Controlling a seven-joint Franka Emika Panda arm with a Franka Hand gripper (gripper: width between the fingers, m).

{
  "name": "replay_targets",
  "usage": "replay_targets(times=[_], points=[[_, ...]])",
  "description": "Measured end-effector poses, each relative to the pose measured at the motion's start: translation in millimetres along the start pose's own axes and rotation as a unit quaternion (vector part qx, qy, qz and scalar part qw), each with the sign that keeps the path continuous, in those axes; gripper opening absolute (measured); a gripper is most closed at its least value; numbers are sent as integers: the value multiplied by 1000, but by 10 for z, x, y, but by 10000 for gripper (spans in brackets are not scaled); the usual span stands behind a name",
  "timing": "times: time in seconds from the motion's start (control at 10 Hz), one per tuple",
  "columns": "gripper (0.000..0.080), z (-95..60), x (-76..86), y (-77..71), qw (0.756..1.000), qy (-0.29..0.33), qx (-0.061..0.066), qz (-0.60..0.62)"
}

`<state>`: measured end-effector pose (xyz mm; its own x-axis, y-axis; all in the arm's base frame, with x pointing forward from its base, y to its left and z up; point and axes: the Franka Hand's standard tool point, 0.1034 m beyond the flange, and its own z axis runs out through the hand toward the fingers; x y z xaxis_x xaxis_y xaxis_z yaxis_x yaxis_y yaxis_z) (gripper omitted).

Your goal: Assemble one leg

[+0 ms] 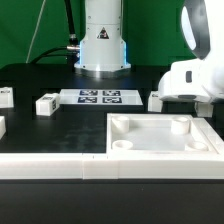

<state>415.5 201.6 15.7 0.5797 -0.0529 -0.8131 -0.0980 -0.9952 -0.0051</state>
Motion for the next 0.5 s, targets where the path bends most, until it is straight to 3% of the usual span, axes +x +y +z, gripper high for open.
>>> replay_targets(times=[0.4, 0.5], points=[[649, 80, 14, -13, 1000, 0, -2, 2], [526, 82, 12, -20, 1000, 0, -3, 3]])
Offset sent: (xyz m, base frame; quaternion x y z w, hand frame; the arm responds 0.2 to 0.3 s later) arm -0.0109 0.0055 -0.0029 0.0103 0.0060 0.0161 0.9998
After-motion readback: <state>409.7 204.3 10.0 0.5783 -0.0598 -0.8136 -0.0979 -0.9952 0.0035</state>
